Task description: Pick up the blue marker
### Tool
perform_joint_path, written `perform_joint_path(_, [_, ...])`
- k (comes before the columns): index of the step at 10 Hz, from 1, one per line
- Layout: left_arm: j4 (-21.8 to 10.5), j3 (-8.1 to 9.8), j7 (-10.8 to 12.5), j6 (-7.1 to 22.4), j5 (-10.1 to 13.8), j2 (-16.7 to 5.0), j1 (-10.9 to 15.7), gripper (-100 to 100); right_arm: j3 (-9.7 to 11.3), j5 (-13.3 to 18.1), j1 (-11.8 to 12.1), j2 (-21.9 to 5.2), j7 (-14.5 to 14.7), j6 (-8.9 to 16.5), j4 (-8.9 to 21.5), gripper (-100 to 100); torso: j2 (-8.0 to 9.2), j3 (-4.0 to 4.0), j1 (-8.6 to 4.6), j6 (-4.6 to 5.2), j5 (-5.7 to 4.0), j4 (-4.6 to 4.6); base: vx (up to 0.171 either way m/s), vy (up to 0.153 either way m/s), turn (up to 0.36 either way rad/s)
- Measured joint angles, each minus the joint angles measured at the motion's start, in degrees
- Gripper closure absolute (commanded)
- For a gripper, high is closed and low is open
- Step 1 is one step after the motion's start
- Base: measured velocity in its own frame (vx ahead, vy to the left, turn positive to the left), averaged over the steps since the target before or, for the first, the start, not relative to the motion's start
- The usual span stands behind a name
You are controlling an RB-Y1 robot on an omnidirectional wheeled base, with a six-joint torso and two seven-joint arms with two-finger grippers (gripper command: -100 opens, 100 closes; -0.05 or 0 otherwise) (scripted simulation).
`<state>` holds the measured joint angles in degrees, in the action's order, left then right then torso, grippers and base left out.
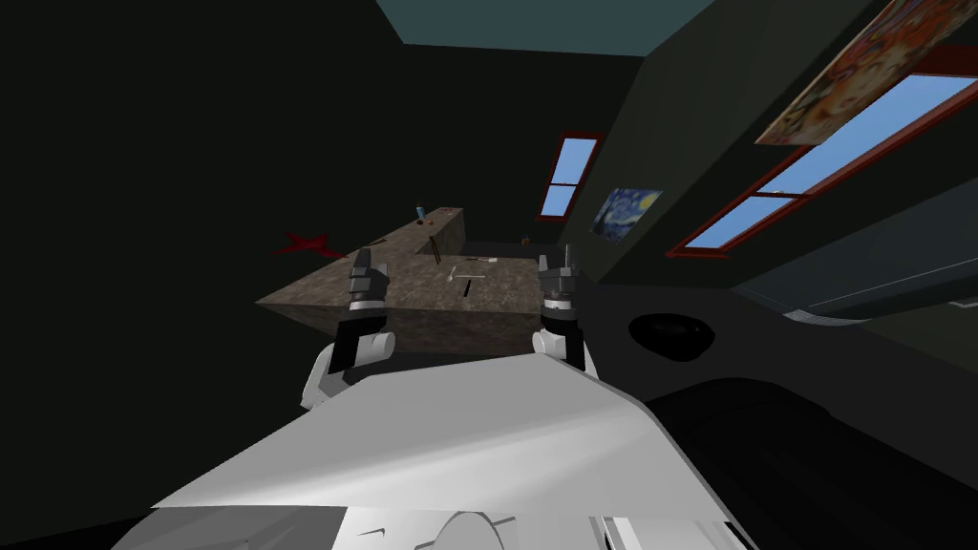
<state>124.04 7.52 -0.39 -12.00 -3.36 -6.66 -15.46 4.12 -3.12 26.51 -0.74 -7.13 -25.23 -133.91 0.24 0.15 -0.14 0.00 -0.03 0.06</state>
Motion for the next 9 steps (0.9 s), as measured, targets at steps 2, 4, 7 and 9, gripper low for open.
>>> perform_joint_path(2, [-2.0,1.45,1.8,2.1,0.0,-0.5,3.2,-100,0.0,0.0,0.0,0.0,0.0,0.0,0.0,0,-0.02,-0.01,0.02,0.00,0.00,-0.01,-0.072,-0.034,0.048])
perform_joint_path(4, [-3.9,2.60,3.3,4.4,-0.2,-0.5,6.4,-100,0.0,0.0,0.0,0.0,0.0,0.0,0.0,0,0.00,0.00,-0.04,0.00,-0.01,0.00,-0.074,-0.043,0.046])
perform_joint_path(7, [-5.9,4.31,5.6,7.6,-0.2,-1.0,10.5,-100,0.0,0.0,0.0,0.0,0.0,0.0,0.0,0,-0.10,-0.06,0.03,0.00,0.01,-0.02,-0.053,-0.029,0.036])
perform_joint_path(9, [-8.3,5.72,7.2,10.0,-0.4,-1.2,14.4,-100,0.0,0.0,0.0,0.0,0.0,0.0,0.0,0,-0.04,-0.02,-0.03,0.00,-0.01,-0.01,-0.085,-0.049,0.045])
